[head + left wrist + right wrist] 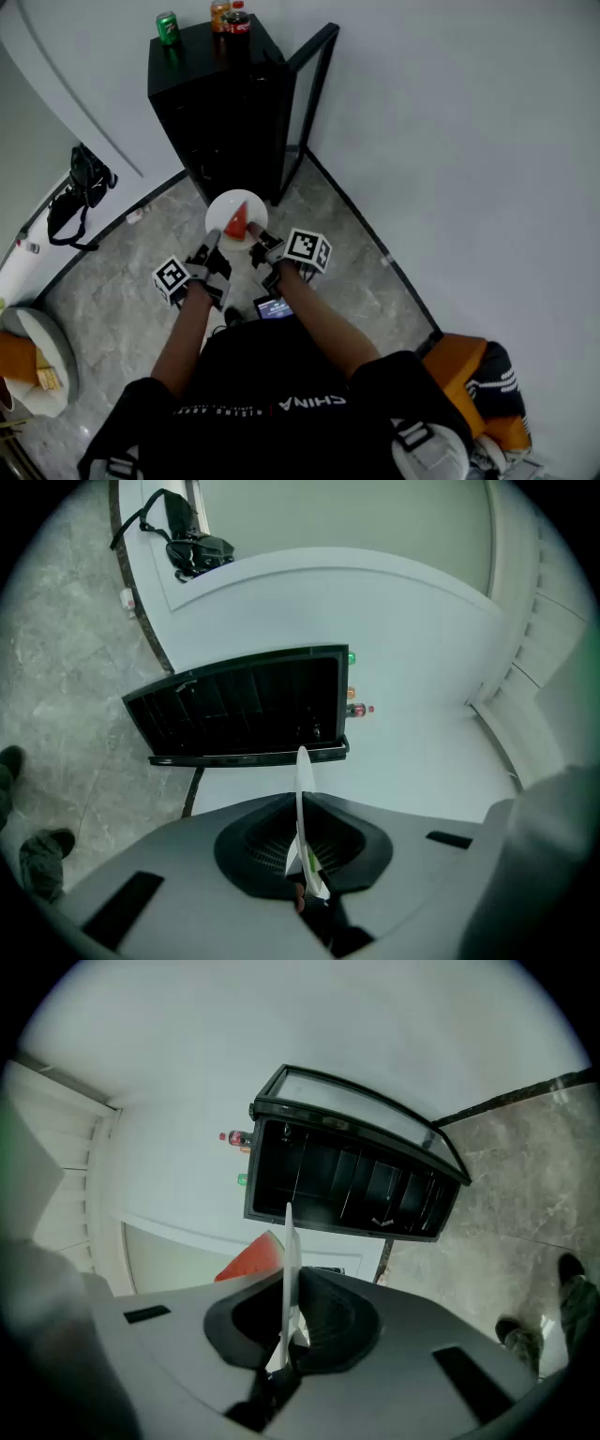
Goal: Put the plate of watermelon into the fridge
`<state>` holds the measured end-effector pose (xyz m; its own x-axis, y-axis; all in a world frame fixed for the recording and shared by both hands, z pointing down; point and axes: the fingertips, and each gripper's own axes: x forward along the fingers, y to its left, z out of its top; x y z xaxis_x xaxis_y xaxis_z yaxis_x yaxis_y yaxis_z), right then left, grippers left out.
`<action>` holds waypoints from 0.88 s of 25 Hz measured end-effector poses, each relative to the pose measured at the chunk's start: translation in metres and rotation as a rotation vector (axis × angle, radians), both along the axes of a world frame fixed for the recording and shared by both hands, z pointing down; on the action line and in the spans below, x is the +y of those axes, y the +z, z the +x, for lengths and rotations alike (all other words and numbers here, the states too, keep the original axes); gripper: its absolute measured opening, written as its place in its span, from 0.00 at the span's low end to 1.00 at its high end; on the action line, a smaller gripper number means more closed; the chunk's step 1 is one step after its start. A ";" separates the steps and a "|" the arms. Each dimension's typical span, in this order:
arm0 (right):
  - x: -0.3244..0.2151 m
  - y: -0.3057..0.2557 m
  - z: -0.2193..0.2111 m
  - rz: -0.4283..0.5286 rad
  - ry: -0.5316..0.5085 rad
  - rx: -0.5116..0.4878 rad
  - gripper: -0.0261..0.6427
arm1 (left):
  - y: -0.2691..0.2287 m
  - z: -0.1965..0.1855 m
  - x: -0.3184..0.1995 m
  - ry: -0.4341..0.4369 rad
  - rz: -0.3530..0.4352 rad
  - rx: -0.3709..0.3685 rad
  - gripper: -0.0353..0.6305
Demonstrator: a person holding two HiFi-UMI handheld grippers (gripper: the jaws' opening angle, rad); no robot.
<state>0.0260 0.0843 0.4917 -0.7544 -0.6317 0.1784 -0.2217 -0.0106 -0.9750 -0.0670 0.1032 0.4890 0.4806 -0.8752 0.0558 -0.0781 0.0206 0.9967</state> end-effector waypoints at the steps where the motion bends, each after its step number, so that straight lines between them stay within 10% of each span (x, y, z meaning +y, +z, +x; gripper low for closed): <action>1: 0.000 0.001 0.000 -0.001 0.000 -0.002 0.08 | 0.001 0.000 0.000 0.002 0.003 -0.003 0.09; 22: 0.006 0.004 -0.006 0.021 -0.053 -0.001 0.08 | 0.006 -0.007 0.000 -0.008 0.024 -0.095 0.09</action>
<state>0.0203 0.0904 0.4959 -0.7871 -0.5943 0.1649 -0.2203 0.0213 -0.9752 -0.0744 0.1029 0.4954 0.4668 -0.8808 0.0793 -0.1723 -0.0026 0.9850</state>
